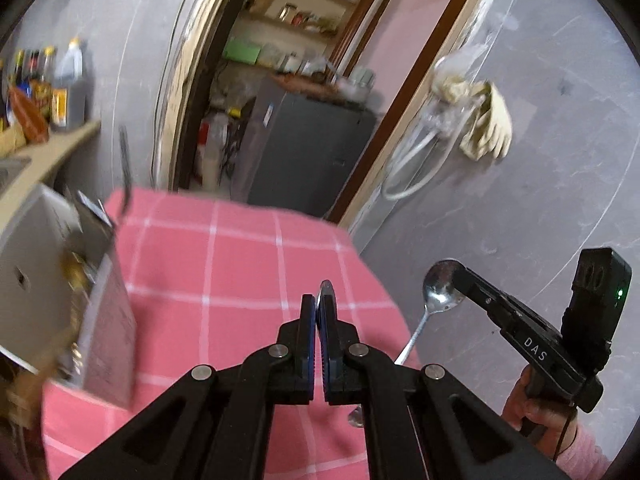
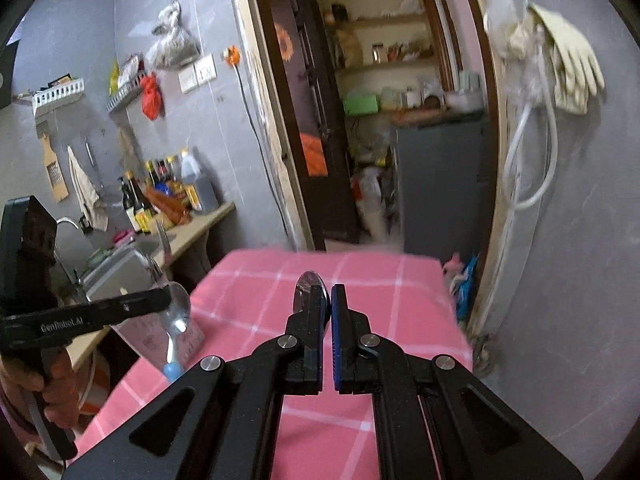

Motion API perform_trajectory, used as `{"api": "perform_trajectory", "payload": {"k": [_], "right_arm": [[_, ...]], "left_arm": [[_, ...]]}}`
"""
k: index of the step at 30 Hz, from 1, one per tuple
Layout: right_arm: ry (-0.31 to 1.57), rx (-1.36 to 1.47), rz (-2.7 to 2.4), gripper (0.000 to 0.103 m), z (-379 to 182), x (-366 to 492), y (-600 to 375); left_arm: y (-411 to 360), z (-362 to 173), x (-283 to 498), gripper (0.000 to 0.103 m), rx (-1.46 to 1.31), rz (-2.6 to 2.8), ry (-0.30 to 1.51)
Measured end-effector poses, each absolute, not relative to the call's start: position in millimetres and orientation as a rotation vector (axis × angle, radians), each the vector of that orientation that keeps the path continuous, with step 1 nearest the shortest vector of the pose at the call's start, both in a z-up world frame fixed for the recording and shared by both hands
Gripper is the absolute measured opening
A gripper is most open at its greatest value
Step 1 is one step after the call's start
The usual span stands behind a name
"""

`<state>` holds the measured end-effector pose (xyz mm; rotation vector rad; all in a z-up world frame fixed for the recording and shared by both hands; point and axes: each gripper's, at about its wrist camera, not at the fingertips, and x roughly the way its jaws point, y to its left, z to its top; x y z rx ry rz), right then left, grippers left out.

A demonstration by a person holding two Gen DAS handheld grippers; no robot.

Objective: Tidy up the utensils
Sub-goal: 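Carry both spoons over the white caddy and open both tools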

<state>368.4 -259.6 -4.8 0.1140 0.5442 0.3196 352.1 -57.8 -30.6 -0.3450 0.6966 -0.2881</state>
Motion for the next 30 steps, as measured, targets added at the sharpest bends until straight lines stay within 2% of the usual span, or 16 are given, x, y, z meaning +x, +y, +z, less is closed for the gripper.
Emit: {"api": "perform_trajectory", "payload": {"k": [10, 16, 23, 30], "right_arm": [[0.389, 0.06, 0.36, 0.004, 77, 364, -200], [0.32, 0.021, 0.4, 0.004, 102, 368, -140], [0.266, -0.072, 0.406, 0.004, 108, 368, -75], [0.218, -0.243, 0.377, 0.004, 93, 355, -22]], "left_arm": [[-4, 53, 337, 0.003, -0.31, -0.256, 0.522], [46, 84, 337, 0.003, -0.281, -0.169, 0.445], [108, 94, 348, 0.003, -0.267, -0.053, 0.391], [122, 69, 352, 0.003, -0.181, -0.001, 0.362]]}}
